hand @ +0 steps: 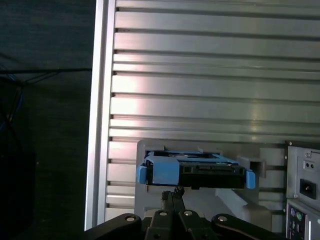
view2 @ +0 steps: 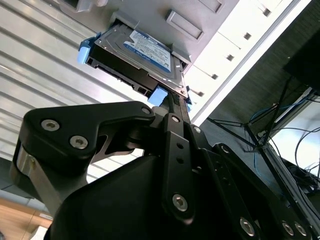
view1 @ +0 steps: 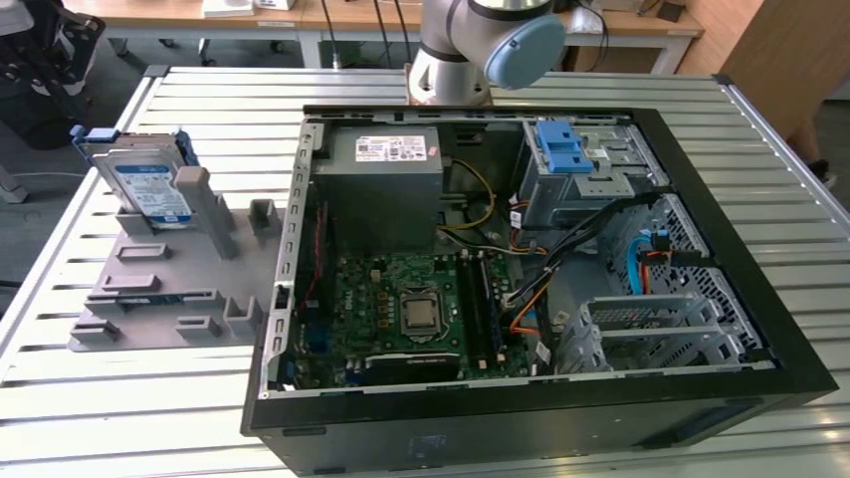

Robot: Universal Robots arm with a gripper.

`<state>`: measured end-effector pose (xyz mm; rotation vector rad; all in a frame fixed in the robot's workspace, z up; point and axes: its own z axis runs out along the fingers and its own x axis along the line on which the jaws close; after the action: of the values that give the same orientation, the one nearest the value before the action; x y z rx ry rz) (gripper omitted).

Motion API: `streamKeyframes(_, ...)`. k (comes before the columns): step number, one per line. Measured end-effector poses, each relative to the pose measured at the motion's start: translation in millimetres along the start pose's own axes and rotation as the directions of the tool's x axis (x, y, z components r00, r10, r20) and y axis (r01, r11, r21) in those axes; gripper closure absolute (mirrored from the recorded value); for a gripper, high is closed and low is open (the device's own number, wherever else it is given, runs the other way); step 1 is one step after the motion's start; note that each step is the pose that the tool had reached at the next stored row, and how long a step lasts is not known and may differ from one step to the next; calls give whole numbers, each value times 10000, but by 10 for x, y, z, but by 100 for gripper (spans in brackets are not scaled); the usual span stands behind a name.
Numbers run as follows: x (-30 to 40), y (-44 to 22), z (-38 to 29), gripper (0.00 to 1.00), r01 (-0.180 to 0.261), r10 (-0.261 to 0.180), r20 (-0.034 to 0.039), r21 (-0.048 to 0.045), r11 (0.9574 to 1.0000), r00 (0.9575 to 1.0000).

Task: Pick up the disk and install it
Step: 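Pick up the disk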

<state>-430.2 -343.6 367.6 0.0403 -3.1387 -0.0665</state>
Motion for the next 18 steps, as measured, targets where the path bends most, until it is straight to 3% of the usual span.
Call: streamKeyframes(18,0,0,0,89,492,-492,-21,0,9988,9988)
